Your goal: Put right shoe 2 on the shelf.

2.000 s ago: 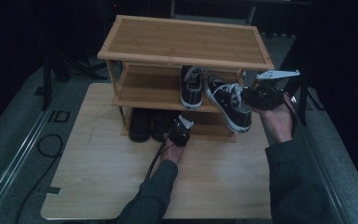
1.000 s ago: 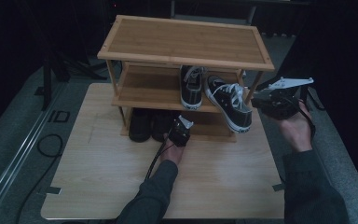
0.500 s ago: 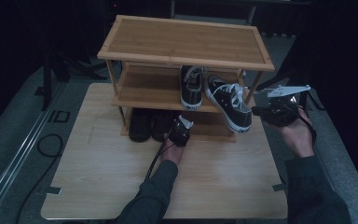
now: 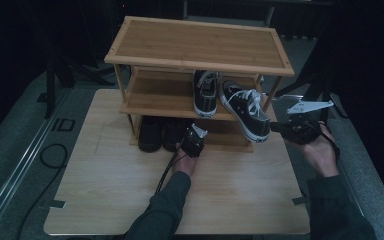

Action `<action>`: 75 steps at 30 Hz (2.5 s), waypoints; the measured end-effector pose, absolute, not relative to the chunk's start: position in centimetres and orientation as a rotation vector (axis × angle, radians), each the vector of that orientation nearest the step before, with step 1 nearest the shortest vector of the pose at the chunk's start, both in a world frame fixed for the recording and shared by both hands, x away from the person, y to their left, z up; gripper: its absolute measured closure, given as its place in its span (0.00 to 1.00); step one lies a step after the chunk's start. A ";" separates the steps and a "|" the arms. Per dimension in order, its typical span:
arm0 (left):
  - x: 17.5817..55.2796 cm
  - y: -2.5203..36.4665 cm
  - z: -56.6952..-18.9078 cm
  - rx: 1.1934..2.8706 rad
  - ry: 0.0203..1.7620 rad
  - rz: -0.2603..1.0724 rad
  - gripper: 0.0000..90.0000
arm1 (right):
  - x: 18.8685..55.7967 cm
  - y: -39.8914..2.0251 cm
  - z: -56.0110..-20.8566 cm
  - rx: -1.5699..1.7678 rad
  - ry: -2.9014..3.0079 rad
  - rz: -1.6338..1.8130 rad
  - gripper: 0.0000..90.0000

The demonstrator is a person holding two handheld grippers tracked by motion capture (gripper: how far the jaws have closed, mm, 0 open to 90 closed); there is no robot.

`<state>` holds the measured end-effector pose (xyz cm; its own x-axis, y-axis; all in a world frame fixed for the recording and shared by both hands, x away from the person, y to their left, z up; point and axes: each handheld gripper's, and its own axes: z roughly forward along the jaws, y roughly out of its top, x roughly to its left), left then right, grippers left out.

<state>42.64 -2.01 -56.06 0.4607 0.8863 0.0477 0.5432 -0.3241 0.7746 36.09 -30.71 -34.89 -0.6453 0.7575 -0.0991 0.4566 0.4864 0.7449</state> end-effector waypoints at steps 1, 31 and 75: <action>42.6 -2.0 -56.1 2.007 1.188 0.622 1.00 | 36.0 -30.8 -35.0 1.012 2.319 0.984 1.00; 42.6 -2.0 -56.1 1.998 1.192 0.621 1.00 | 31.5 -31.1 -36.7 0.924 2.337 1.068 1.00; 42.6 -2.0 -56.0 2.011 1.196 0.624 1.00 | 32.3 -28.6 -36.5 0.894 2.287 1.156 1.00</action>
